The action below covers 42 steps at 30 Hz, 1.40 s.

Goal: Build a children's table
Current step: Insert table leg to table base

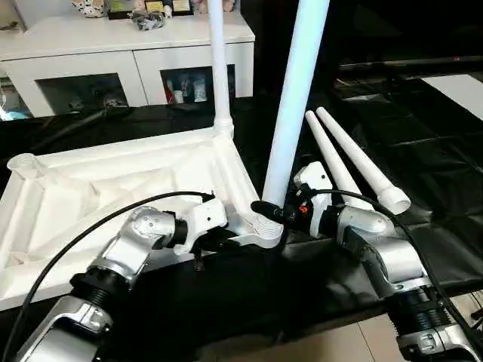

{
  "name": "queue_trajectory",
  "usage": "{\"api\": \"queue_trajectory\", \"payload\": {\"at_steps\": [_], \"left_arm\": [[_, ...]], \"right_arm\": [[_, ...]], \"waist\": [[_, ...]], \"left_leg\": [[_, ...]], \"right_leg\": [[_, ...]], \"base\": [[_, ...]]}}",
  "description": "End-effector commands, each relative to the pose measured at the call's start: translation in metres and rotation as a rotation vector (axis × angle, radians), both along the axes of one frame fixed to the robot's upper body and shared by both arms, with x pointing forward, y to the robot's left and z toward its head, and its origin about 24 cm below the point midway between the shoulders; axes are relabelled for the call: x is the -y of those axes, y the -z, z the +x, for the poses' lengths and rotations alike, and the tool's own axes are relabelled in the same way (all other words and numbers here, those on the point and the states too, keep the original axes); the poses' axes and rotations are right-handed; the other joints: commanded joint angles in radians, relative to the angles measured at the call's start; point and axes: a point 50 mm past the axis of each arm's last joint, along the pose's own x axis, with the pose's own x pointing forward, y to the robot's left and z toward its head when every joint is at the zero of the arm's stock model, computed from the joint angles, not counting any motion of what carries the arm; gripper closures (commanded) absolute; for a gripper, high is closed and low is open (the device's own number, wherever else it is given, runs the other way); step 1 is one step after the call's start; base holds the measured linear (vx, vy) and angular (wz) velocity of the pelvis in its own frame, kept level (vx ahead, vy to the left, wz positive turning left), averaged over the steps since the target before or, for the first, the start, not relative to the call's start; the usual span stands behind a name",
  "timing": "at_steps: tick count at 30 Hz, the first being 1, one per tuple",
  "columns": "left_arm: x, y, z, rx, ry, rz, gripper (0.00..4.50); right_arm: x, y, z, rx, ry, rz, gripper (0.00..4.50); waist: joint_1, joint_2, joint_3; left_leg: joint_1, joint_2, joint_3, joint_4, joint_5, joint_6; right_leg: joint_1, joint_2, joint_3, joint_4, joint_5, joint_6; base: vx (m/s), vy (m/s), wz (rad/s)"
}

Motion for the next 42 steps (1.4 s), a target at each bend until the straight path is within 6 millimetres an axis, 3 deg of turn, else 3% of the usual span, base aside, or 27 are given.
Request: {"api": "queue_trajectory", "payload": {"at_steps": [1,9,21,29,33,36,40,42], "left_arm": [[-0.009,0.007,-0.002,-0.024,-0.025,0.033,3.45],[-0.013,0.006,-0.003,-0.037,-0.026,0.029,3.45],[-0.009,0.008,-0.003,-0.068,-0.034,-0.006,4.47],[-0.008,0.007,-0.003,-0.076,-0.034,-0.016,4.50],[-0.007,0.006,-0.002,-0.072,-0.045,-0.028,4.50],[-0.004,0.006,-0.001,-0.062,-0.065,-0.047,4.50],[0.007,0.007,0.002,-0.066,-0.132,-0.081,4.50],[0.016,0.009,0.005,-0.066,-0.172,-0.073,4.50]], "right_arm": [[0.013,0.051,-0.018,-0.239,0.042,-0.103,2.66],[0.013,0.052,-0.019,-0.242,0.043,-0.103,2.66],[0.013,0.051,-0.018,-0.242,0.042,-0.103,2.66],[0.013,0.052,-0.018,-0.242,0.045,-0.102,2.66],[0.013,0.053,-0.017,-0.238,0.063,-0.104,2.66],[0.013,0.054,-0.014,-0.225,0.117,-0.105,2.66],[0.005,0.058,-0.003,-0.209,0.282,-0.096,2.66],[-0.004,0.062,0.001,-0.219,0.359,-0.108,2.66]], "waist": [[0.003,0.005,-0.016],[0.005,0.006,-0.018],[0.008,0.005,-0.016],[0.009,0.007,-0.017],[0.008,0.002,-0.017],[0.007,0.005,-0.016],[-0.007,0.003,-0.011],[-0.013,0.005,-0.010]], "left_leg": [[-0.002,0.040,-0.027,-0.086,-0.476,-0.002],[-0.005,0.041,-0.025,-0.087,-0.460,-0.003],[-0.003,0.040,-0.024,-0.086,-0.464,-0.002],[-0.003,0.041,-0.024,-0.086,-0.455,-0.002],[-0.004,0.039,-0.024,-0.085,-0.452,0.002],[-0.003,0.040,-0.025,-0.086,-0.459,-0.002],[-0.002,0.034,-0.030,-0.084,-0.494,-0.014],[0.007,0.030,-0.031,-0.080,-0.512,-0.011]], "right_leg": [[0.018,-0.061,0.049,-0.104,-0.587,-0.093],[0.022,-0.061,0.050,-0.099,-0.537,-0.113],[0.020,-0.062,0.050,-0.103,-0.570,-0.106],[0.022,-0.061,0.050,-0.101,-0.555,-0.107],[0.021,-0.062,0.050,-0.103,-0.576,-0.099],[0.019,-0.062,0.049,-0.104,-0.581,-0.098],[0.014,-0.063,0.042,-0.111,-0.671,-0.071],[0.005,-0.063,0.038,-0.119,-0.722,-0.055]], "base": [[0.000,0.000,0.00],[0.000,0.000,0.00],[0.000,0.000,0.00],[0.000,0.000,0.00],[0.000,0.000,0.00],[0.000,0.000,0.00],[0.000,0.000,0.00],[0.000,0.000,0.00]]}}
